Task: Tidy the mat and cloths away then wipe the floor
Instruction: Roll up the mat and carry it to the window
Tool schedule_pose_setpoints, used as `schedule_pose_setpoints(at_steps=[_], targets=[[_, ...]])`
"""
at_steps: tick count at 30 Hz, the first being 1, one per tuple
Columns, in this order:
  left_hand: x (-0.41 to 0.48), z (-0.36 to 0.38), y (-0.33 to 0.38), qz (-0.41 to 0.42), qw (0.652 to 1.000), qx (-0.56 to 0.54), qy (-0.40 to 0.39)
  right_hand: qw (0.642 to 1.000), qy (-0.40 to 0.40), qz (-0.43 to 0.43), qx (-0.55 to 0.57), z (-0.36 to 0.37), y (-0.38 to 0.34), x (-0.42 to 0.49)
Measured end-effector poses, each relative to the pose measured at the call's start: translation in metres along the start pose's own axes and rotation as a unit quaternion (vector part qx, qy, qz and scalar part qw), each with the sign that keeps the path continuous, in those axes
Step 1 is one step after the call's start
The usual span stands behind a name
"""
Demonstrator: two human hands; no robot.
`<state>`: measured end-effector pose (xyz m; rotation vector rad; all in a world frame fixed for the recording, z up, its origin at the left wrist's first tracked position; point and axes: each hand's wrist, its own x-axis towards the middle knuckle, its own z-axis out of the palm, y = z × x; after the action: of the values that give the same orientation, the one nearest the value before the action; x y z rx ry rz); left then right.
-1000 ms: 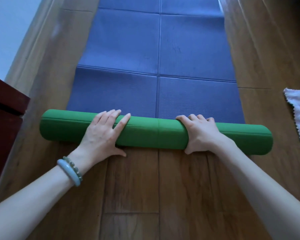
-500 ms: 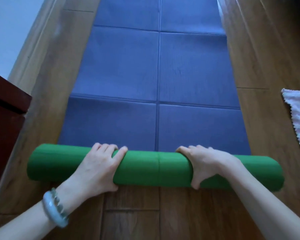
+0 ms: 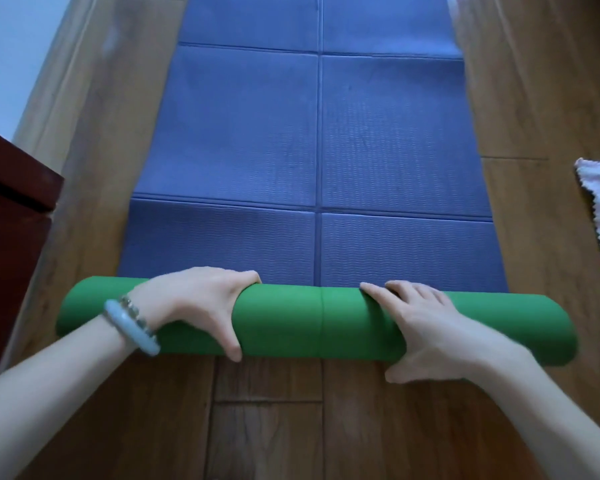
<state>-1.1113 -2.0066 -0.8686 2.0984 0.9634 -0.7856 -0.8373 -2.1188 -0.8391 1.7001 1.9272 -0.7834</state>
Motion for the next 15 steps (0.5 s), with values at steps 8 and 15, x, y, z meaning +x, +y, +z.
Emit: schedule_pose_setpoints(at_steps=[8,15], targets=[[-0.008,0.005,-0.01,0.038,0.995,0.019,0.087,0.99,0.121,0.012,-0.075,0.026,-0.003,0.017],[-0.017,0.046,0.005,0.011,0.946,0.162,0.28,0.998,-0.055,-0.008,0.024,-0.022,0.015,0.052]])
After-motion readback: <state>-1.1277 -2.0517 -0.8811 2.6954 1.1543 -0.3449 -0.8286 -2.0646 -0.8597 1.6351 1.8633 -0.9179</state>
